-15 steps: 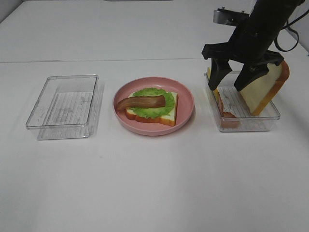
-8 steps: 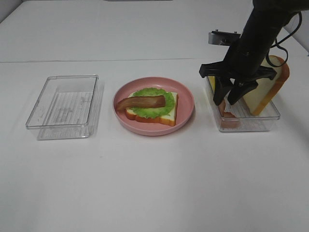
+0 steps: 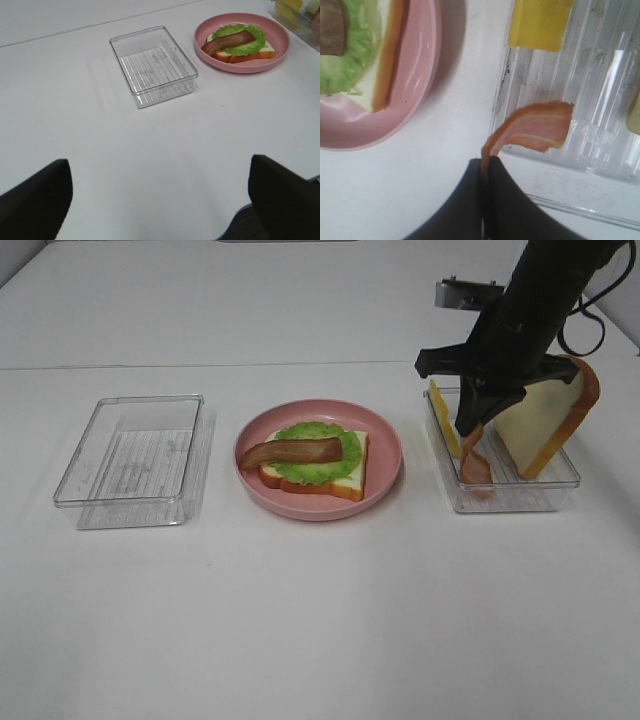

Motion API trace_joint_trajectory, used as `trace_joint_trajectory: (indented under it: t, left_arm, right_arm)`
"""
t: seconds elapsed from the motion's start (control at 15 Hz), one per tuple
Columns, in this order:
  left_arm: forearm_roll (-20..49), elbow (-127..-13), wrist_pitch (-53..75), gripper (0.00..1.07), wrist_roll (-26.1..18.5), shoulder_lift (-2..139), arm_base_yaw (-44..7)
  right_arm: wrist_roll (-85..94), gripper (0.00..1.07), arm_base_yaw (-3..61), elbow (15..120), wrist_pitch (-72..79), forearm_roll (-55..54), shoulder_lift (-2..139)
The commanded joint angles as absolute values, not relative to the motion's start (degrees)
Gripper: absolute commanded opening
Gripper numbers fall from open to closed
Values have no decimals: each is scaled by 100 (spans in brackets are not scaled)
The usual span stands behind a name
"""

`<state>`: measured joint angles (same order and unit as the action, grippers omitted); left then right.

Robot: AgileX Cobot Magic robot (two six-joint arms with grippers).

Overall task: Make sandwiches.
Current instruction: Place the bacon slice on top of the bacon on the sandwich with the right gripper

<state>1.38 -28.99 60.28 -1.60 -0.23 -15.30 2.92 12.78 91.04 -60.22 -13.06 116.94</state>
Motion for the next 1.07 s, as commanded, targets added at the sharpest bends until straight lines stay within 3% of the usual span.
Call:
trace_joint_trajectory:
  t: [0.07,0.33,0.67,1.07]
  left_arm:
    - [132,-2871,5959,90,-143,-166,-1530]
    - [132,-2871,5959,90,-143,-166,-1530]
    - [132,-2871,5959,90,-143,-166,-1530]
    - [132,-2871,5959,90,-143,-166,-1530]
  right_arm:
    - [246,0,1278,9288,-6280,-1478,11241]
    - [413,0,1278,9322,-6320,-2343,10623]
    - [1856,0,1278,9322,-5890,-4996,10823]
    - [3077,0,2011,9322,-4784,-6893,11837]
